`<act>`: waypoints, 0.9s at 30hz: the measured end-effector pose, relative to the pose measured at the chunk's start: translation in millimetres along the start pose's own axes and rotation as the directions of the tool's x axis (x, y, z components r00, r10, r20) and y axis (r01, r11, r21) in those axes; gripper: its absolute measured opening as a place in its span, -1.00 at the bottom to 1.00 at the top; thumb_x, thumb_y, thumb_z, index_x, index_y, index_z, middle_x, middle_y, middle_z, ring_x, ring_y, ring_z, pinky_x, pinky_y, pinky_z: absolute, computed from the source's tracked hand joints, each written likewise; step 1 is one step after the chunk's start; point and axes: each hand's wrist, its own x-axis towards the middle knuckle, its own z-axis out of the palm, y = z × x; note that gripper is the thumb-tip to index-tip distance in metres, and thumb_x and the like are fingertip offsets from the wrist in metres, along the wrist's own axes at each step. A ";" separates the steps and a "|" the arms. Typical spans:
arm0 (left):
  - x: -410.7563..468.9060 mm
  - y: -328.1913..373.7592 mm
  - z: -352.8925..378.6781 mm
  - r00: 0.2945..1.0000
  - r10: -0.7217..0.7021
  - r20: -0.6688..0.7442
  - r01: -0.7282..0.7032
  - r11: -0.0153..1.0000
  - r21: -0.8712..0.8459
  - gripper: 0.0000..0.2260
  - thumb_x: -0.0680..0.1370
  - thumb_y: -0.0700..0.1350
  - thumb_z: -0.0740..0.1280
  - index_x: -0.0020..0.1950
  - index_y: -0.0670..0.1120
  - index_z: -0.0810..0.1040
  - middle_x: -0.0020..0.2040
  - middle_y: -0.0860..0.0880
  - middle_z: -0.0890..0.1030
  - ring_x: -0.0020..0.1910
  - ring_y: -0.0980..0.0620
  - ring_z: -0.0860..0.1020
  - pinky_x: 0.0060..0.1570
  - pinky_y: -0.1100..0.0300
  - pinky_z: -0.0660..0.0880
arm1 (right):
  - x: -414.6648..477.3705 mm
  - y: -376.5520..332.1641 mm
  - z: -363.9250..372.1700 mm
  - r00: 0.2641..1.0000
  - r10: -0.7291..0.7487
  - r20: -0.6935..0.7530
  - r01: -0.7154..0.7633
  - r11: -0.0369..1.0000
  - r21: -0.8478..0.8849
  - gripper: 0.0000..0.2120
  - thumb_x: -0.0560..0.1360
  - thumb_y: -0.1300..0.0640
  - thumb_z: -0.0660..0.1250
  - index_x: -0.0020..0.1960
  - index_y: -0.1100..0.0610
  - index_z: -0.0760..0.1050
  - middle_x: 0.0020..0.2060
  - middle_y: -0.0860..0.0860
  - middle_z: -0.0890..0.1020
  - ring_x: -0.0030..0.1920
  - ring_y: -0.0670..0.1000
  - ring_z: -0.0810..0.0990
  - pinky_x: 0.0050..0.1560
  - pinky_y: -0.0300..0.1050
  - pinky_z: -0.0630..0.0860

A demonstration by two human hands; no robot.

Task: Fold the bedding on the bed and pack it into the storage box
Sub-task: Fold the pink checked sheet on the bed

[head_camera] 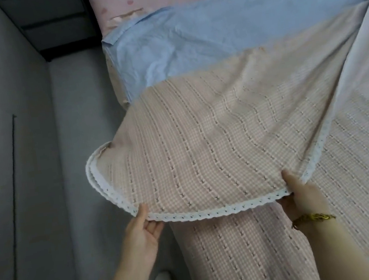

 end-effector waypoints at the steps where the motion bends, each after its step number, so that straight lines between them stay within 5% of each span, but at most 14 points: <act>1: -5.2 -20.1 -3.4 0.997 -0.074 -0.032 0.074 0.997 0.026 -0.86 0.59 -0.21 0.16 -0.12 -0.13 0.47 -0.41 0.01 0.64 -0.49 0.16 0.60 -0.52 0.36 0.50 | -0.6 9.1 -18.0 0.998 0.049 -0.039 -0.052 0.995 -0.080 -0.84 0.58 0.20 0.16 -0.05 0.27 0.45 -0.33 0.09 0.60 -0.31 0.06 0.60 -0.37 -0.19 0.60; 4: -12.7 -67.7 -3.7 0.973 -0.207 -0.104 0.212 0.976 0.042 -0.85 0.59 -0.26 0.18 0.11 -0.25 0.47 -0.22 -0.10 0.54 -0.35 -0.05 0.55 -0.10 0.25 0.49 | 4.9 32.6 -68.3 0.980 0.153 -0.128 -0.186 0.931 -0.315 -0.73 0.56 0.14 0.21 0.14 0.32 0.42 -0.23 0.09 0.53 -0.13 0.18 0.53 0.01 0.08 0.52; 6: -21.6 -86.0 5.4 0.976 -0.187 -0.107 0.190 0.982 0.019 -0.69 0.59 -0.23 0.19 0.32 -0.28 0.37 -0.13 -0.13 0.53 -0.21 -0.05 0.48 0.12 0.15 0.35 | 5.1 34.2 -88.1 0.983 0.153 -0.097 -0.179 0.903 -0.390 -0.75 0.56 0.13 0.21 0.09 0.31 0.45 -0.26 0.08 0.53 -0.14 0.17 0.52 0.03 0.10 0.48; 9: -47.1 -115.6 22.7 0.984 -0.152 -0.091 0.151 0.988 -0.023 -0.60 0.58 -0.12 0.22 0.37 -0.25 0.33 0.27 -0.25 0.45 0.20 -0.14 0.45 0.20 0.12 0.32 | 6.0 26.6 -100.4 0.987 0.161 0.032 -0.130 0.886 -0.446 -0.77 0.56 0.09 0.22 -0.12 0.26 0.47 -0.23 0.11 0.57 -0.19 0.15 0.55 -0.03 0.10 0.52; 11: -69.2 -143.2 38.2 0.984 -0.169 -0.054 0.168 0.986 -0.017 -0.59 0.57 -0.09 0.23 0.38 -0.21 0.33 0.34 -0.26 0.39 0.25 -0.14 0.42 0.19 0.10 0.33 | 5.9 22.0 -109.7 0.982 0.168 0.085 -0.109 0.876 -0.470 -0.77 0.55 0.08 0.23 -0.14 0.24 0.49 -0.21 0.13 0.58 -0.16 0.15 0.56 0.06 0.14 0.53; 13: -88.4 -165.2 60.7 0.983 -0.180 -0.020 0.179 0.983 -0.026 -0.61 0.57 -0.10 0.23 0.35 -0.21 0.36 0.33 -0.26 0.40 0.17 -0.13 0.44 0.17 0.10 0.35 | 8.2 16.5 -116.6 0.979 0.164 0.124 -0.089 0.883 -0.462 -0.74 0.54 0.07 0.24 -0.05 0.29 0.50 -0.20 0.13 0.58 -0.14 0.15 0.58 0.03 0.10 0.56; 16: -96.3 -171.1 84.5 0.994 -0.097 -0.053 0.093 0.992 -0.080 -0.65 0.57 -0.19 0.24 0.34 -0.22 0.35 0.30 -0.24 0.44 0.16 -0.13 0.47 0.14 0.09 0.38 | 4.9 6.1 -124.0 0.972 0.143 0.187 -0.085 0.954 -0.288 -0.78 0.55 0.15 0.24 -0.17 0.30 0.45 -0.30 0.11 0.54 -0.26 0.07 0.56 -0.34 -0.15 0.61; 19: -100.9 -167.0 78.5 0.993 0.076 -0.095 -0.089 0.985 -0.151 -0.71 0.56 -0.27 0.23 0.28 -0.19 0.39 0.02 -0.15 0.57 -0.14 0.00 0.53 -0.15 0.23 0.55 | -3.6 5.0 -135.8 0.949 0.097 0.300 -0.055 0.988 -0.144 -0.82 0.56 0.21 0.21 -0.18 0.26 0.45 -0.30 0.09 0.58 -0.31 0.02 0.60 -0.38 -0.19 0.61; 21: -111.5 -181.8 62.3 0.988 0.100 -0.114 -0.111 0.990 -0.092 -0.76 0.55 -0.27 0.24 0.22 -0.18 0.42 -0.13 -0.08 0.56 -0.19 0.04 0.52 -0.31 0.29 0.58 | -5.8 18.4 -151.0 0.945 0.115 0.307 -0.053 0.978 -0.202 -0.84 0.55 0.20 0.22 -0.13 0.28 0.48 -0.31 0.09 0.59 -0.39 -0.04 0.63 -0.40 -0.21 0.59; 23: -120.5 -207.3 43.4 0.984 0.082 -0.161 -0.088 0.996 -0.031 -0.72 0.54 -0.25 0.26 0.26 -0.18 0.41 -0.12 -0.06 0.56 -0.17 0.04 0.53 -0.28 0.26 0.56 | -8.2 38.5 -166.9 0.947 0.188 0.259 -0.108 0.949 -0.296 -0.82 0.55 0.19 0.23 -0.09 0.32 0.48 -0.34 0.12 0.57 -0.49 -0.08 0.61 -0.48 -0.26 0.54; 27: -119.7 -237.3 30.3 0.976 -0.046 -0.211 0.034 0.998 -0.059 -0.64 0.53 -0.26 0.29 0.32 -0.23 0.39 -0.12 -0.09 0.56 -0.16 0.01 0.52 -0.14 0.23 0.55 | -3.7 60.7 -188.9 0.919 0.360 0.164 -0.257 0.859 -0.443 -0.58 0.56 0.16 0.22 0.30 0.41 0.28 -0.47 0.09 0.59 -0.60 -0.06 0.57 -0.58 -0.29 0.49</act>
